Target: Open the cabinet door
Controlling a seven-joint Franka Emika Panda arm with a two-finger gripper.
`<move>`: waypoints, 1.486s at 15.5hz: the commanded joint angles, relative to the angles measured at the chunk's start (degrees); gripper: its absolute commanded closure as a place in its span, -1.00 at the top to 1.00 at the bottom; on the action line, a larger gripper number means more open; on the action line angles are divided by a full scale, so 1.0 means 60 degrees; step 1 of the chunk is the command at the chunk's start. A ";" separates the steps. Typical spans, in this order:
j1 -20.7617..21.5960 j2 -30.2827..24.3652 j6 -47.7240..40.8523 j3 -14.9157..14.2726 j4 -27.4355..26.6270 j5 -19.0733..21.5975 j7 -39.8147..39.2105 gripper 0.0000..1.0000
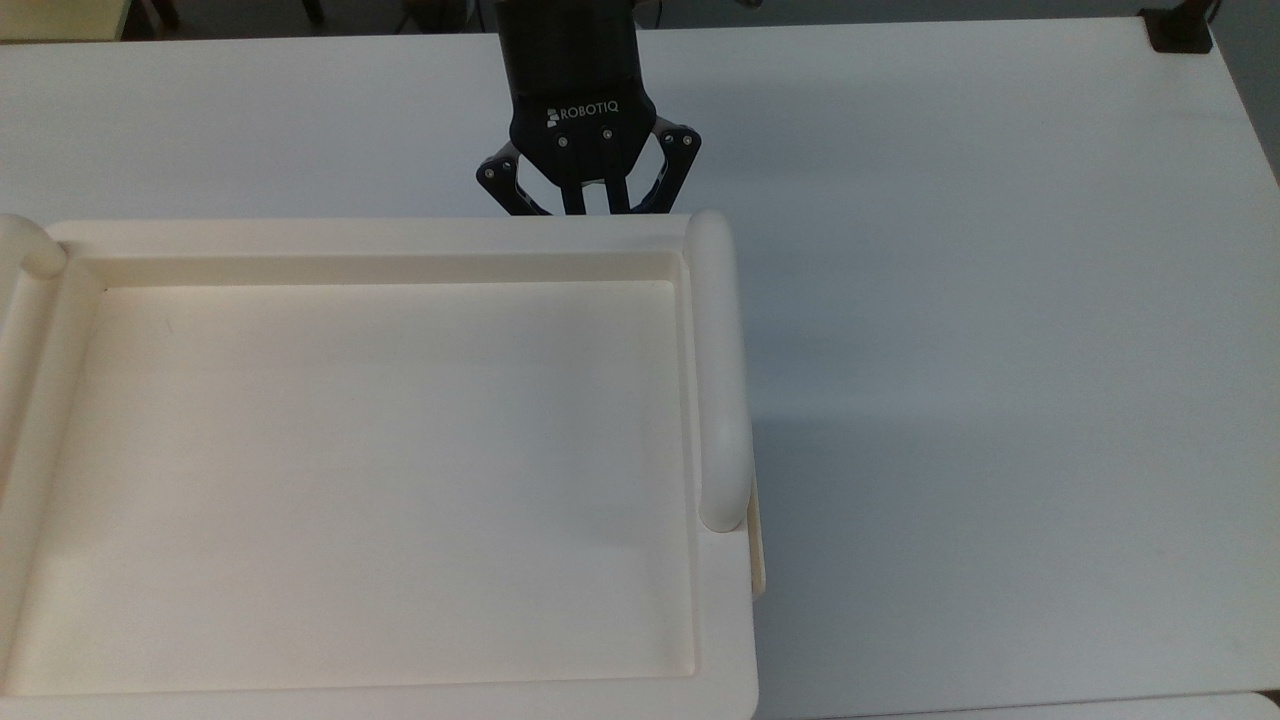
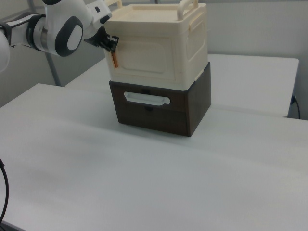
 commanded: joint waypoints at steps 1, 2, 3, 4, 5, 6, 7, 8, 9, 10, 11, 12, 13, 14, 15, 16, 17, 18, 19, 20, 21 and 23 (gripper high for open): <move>-0.0082 -0.0198 -0.0523 0.0008 -0.0298 0.0108 0.0125 -1.00; -0.0097 -0.0300 -0.0816 0.0008 -0.0313 0.0108 0.0125 -1.00; -0.0112 -0.0373 -0.1080 0.0008 -0.0342 0.0108 0.0110 -1.00; -0.0185 -0.0447 -0.1387 -0.0006 -0.0357 0.0108 0.0110 -1.00; -0.0243 -0.0534 -0.1709 0.0008 -0.0371 0.0108 0.0110 -1.00; -0.0273 -0.0593 -0.2147 0.0008 -0.0371 0.0108 0.0110 -1.00; -0.0346 -0.0652 -0.2413 -0.0006 -0.0371 0.0108 0.0110 -1.00; -0.0419 -0.0725 -0.2560 0.0008 -0.0371 0.0108 0.0110 -0.99; -0.0463 -0.0755 -0.2750 -0.0006 -0.0371 0.0108 0.0095 -0.98; -0.0551 -0.0769 -0.2926 0.0008 -0.0371 0.0108 0.0095 -0.98; -0.0639 -0.0813 -0.3102 0.0008 -0.0371 0.0108 0.0052 -0.98; -0.0712 -0.0843 -0.3336 -0.0006 -0.0371 0.0108 -0.0021 -0.97; -0.0843 -0.0959 -0.3657 -0.0006 -0.0371 0.0108 -0.0138 -0.96; -0.1004 -0.1033 -0.3994 -0.0006 -0.0415 0.0108 -0.0284 -0.94; -0.1151 -0.1207 -0.4360 -0.0006 -0.0415 0.0108 -0.0460 -0.92; -0.1297 -0.1340 -0.4741 -0.0006 -0.0430 0.0108 -0.0606 -0.82; -0.1487 -0.1500 -0.5209 -0.0006 -0.0430 0.0108 -0.0767 -0.66; -0.1663 -0.1647 -0.5677 -0.0021 -0.0416 0.0108 -0.1001 -0.40; -0.1810 -0.1750 -0.6074 -0.0064 -0.0415 0.0108 -0.1221 -0.26; -0.1942 -0.1867 -0.6440 -0.0108 -0.0415 0.0108 -0.1455 -0.05; -0.2103 -0.1970 -0.6792 -0.0138 -0.0415 0.0108 -0.1675 -0.01; -0.2542 -0.2058 -0.7510 -0.0153 -0.0415 0.0093 -0.2056 0.17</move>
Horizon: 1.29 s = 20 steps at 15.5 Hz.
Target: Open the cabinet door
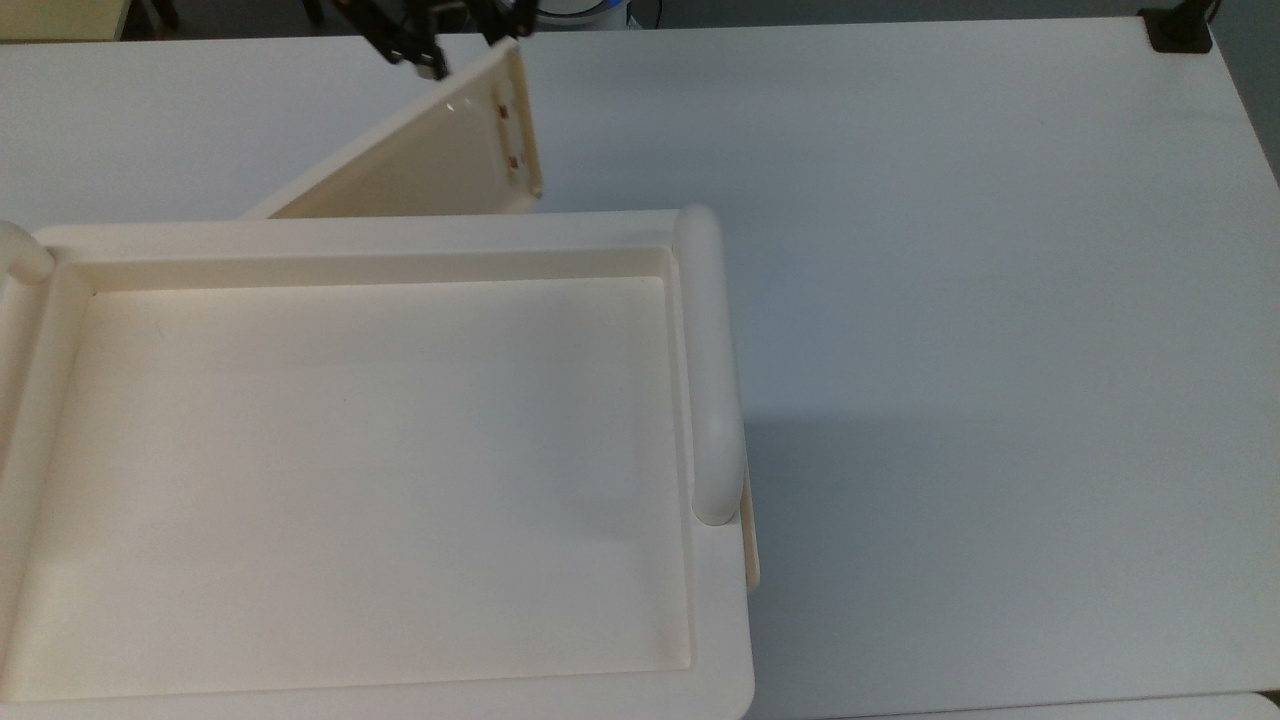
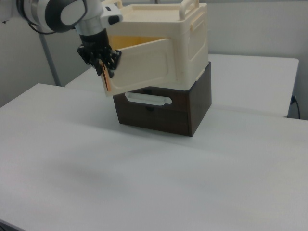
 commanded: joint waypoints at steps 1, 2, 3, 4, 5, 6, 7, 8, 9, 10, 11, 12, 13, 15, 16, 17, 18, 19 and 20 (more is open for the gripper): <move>-0.0805 -0.0283 -0.0743 -0.0241 -0.0377 -0.0068 -0.1013 0.25; -0.0923 -0.0342 -0.0919 -0.0387 -0.0377 -0.0068 -0.1261 0.36; -0.1040 -0.0371 -0.1095 -0.0606 -0.0363 -0.0068 -0.1510 0.53; -0.1128 -0.0386 -0.1271 -0.0797 -0.0334 -0.0068 -0.1774 0.65; -0.1202 -0.0415 -0.1446 -0.1031 -0.0319 -0.0068 -0.1951 0.90; -0.1275 -0.0517 -0.1564 -0.1280 -0.0290 -0.0082 -0.2039 1.00; -0.1348 -0.0591 -0.1609 -0.1500 -0.0289 -0.0097 -0.2055 1.00; -0.1421 -0.0606 -0.1667 -0.1705 -0.0275 -0.0112 -0.2040 1.00; -0.1466 -0.0606 -0.1711 -0.1867 -0.0260 -0.0170 -0.2011 1.00; -0.1466 -0.0606 -0.1726 -0.1999 -0.0159 -0.0330 -0.1967 1.00; -0.1481 -0.0606 -0.1741 -0.2160 -0.0042 -0.0563 -0.1953 1.00; -0.1495 -0.0606 -0.1741 -0.2306 0.0032 -0.0769 -0.1952 1.00; -0.1495 -0.0606 -0.1756 -0.2409 0.0091 -0.0887 -0.1938 1.00; -0.1510 -0.0606 -0.1872 -0.2687 0.0223 -0.0946 -0.1952 1.00; -0.1510 -0.0606 -0.1989 -0.2747 0.0296 -0.0947 -0.1952 1.00; -0.1510 -0.0606 -0.2034 -0.2733 0.0369 -0.0961 -0.1938 1.00; -0.1466 -0.0606 -0.2063 -0.2689 0.0413 -0.0976 -0.1923 1.00; -0.1394 -0.0635 -0.2121 -0.2616 0.0414 -0.0961 -0.1894 1.00; -0.1306 -0.0708 -0.2165 -0.2557 0.0414 -0.0947 -0.1705 1.00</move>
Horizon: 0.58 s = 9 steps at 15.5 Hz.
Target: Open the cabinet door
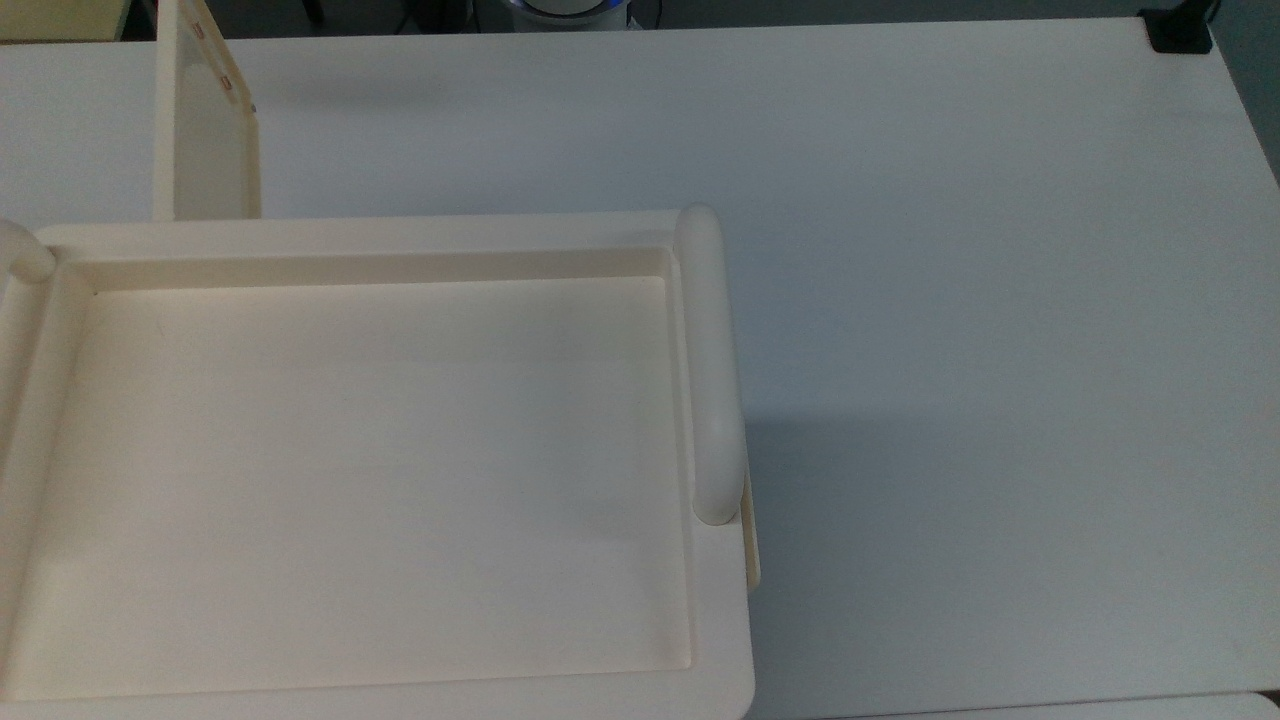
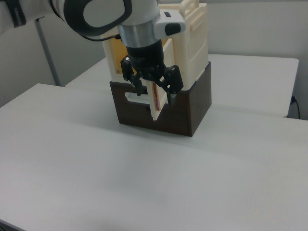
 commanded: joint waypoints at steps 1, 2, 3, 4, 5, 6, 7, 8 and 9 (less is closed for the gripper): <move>0.0494 -0.0188 -0.0399 0.0264 0.0087 -0.0130 0.0521 1.00; 0.0757 -0.0188 -0.0385 0.0381 0.0087 -0.0144 0.1032 1.00; 0.0963 -0.0173 -0.0370 0.0527 0.0087 -0.0144 0.1588 1.00; 0.1153 -0.0144 -0.0356 0.0674 0.0073 -0.0159 0.2044 1.00; 0.1373 -0.0144 -0.0341 0.0762 0.0044 -0.0159 0.2309 1.00; 0.1607 -0.0115 -0.0341 0.0778 0.0029 -0.0159 0.2471 1.00; 0.1827 -0.0100 -0.0326 0.0778 0.0014 -0.0159 0.2560 1.00; 0.1989 -0.0086 -0.0326 0.0778 0.0014 -0.0159 0.2677 1.00; 0.2208 -0.0042 -0.0312 0.0778 0.0000 -0.0159 0.2794 1.00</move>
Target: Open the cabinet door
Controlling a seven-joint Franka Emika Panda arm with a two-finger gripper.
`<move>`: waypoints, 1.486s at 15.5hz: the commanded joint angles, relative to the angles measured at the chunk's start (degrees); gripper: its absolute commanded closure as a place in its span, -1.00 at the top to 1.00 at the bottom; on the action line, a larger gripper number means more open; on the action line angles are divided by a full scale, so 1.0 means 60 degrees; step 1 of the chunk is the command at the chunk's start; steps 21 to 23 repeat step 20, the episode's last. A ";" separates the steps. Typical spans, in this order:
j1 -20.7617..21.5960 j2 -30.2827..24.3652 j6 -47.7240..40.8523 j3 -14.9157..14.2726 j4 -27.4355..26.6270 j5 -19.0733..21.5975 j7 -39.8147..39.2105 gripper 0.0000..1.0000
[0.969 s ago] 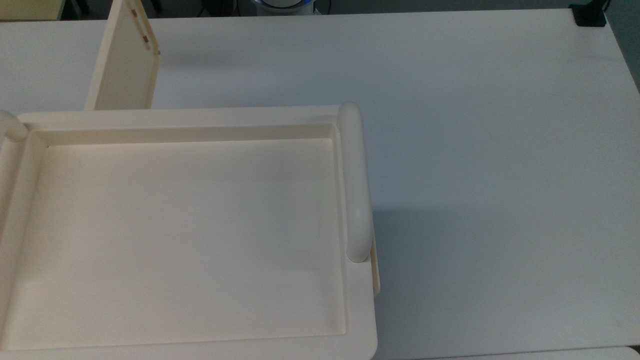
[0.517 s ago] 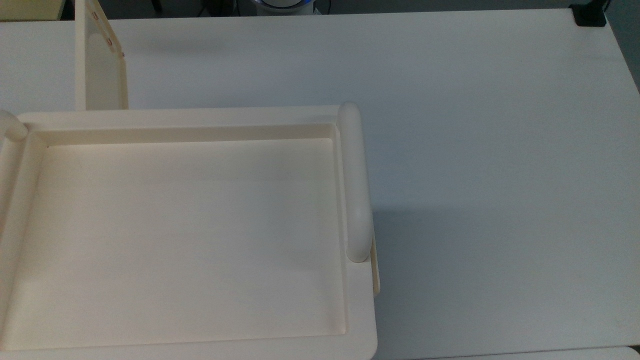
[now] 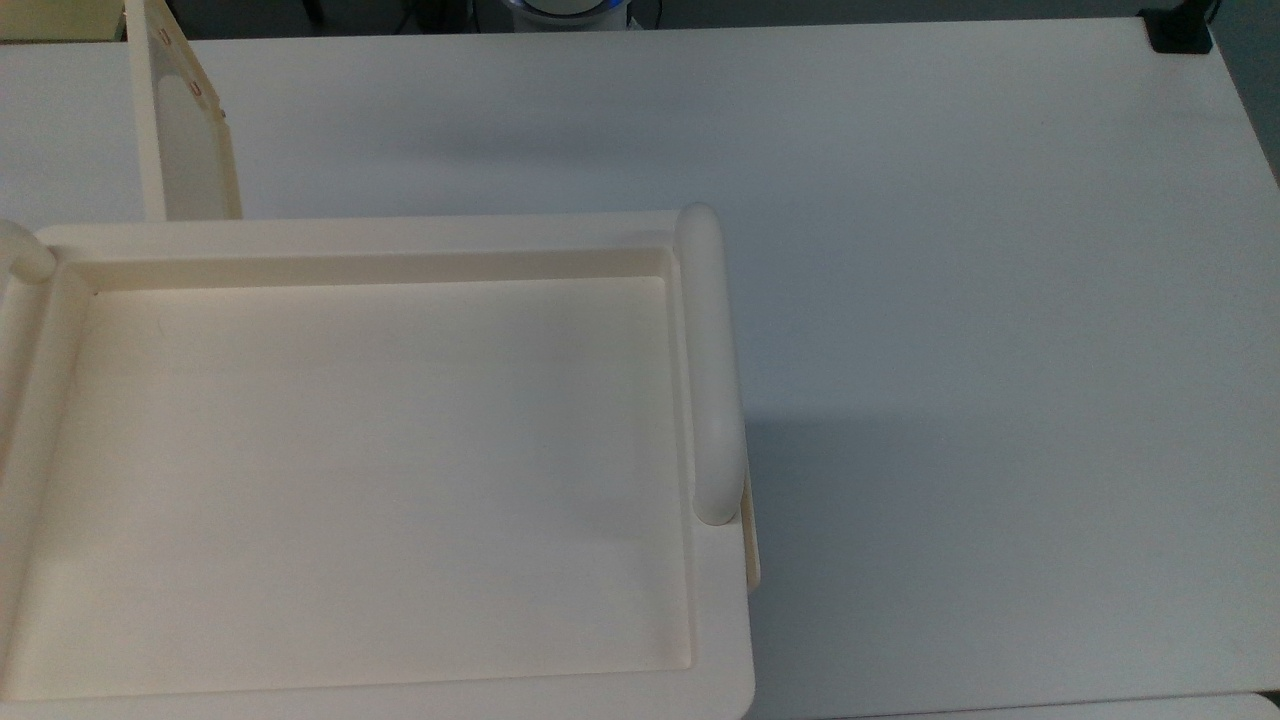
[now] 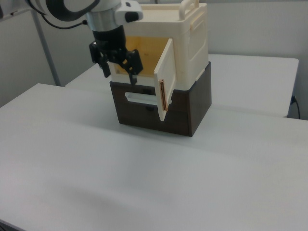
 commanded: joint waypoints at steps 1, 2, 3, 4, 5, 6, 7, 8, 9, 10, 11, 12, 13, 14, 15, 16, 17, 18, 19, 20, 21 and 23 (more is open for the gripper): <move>0.0739 0.0000 -0.0169 -0.0092 -0.0101 -0.0147 0.0544 1.00; 0.0988 0.0101 -0.0183 -0.0092 -0.0101 -0.0147 0.0719 1.00; 0.1194 0.0175 -0.0155 -0.0092 -0.0101 -0.0162 0.0982 1.00; 0.1399 0.0277 -0.0140 -0.0092 -0.0101 -0.0278 0.1260 1.00; 0.1560 0.0394 -0.0096 -0.0092 -0.0087 -0.0497 0.1422 1.00; 0.1707 0.0482 -0.0096 -0.0092 -0.0101 -0.0673 0.1467 1.00; 0.1766 0.0599 -0.0067 -0.0092 -0.0101 -0.0791 0.1468 1.00; 0.1781 0.0673 0.0064 -0.0078 -0.0101 -0.0879 0.1439 1.00; 0.1782 0.0703 0.0254 -0.0078 -0.0101 -0.0952 0.1424 1.00; 0.1753 0.0747 0.0401 -0.0078 -0.0116 -0.0968 0.1395 1.00; 0.1723 0.0820 0.0431 -0.0078 -0.0116 -0.0968 0.1380 1.00; 0.1709 0.0806 0.0432 -0.0078 -0.0116 -0.1055 0.1380 1.00; 0.1708 0.0791 0.0417 -0.0078 -0.0116 -0.1099 0.1380 1.00; 0.1708 0.0747 0.0359 -0.0078 -0.0131 -0.1114 0.1380 1.00; 0.1708 0.0733 0.0344 -0.0078 -0.0131 -0.1114 0.1409 1.00; 0.1708 0.0732 0.0358 -0.0078 -0.0174 -0.1114 0.1424 1.00; 0.1708 0.0732 0.0373 -0.0078 -0.0175 -0.1114 0.1438 1.00; 0.1708 0.0718 0.0373 -0.0092 -0.0175 -0.1114 0.1410 1.00; 0.1708 0.0718 0.0359 -0.0078 -0.0189 -0.1114 0.1409 1.00; 0.1708 0.0718 0.0358 -0.0078 -0.0189 -0.1129 0.1395 1.00; 0.1708 0.0718 0.0358 -0.0078 -0.0189 -0.1129 0.1395 1.00; 0.1708 0.0718 0.0358 -0.0078 -0.0189 -0.1129 0.1395 1.00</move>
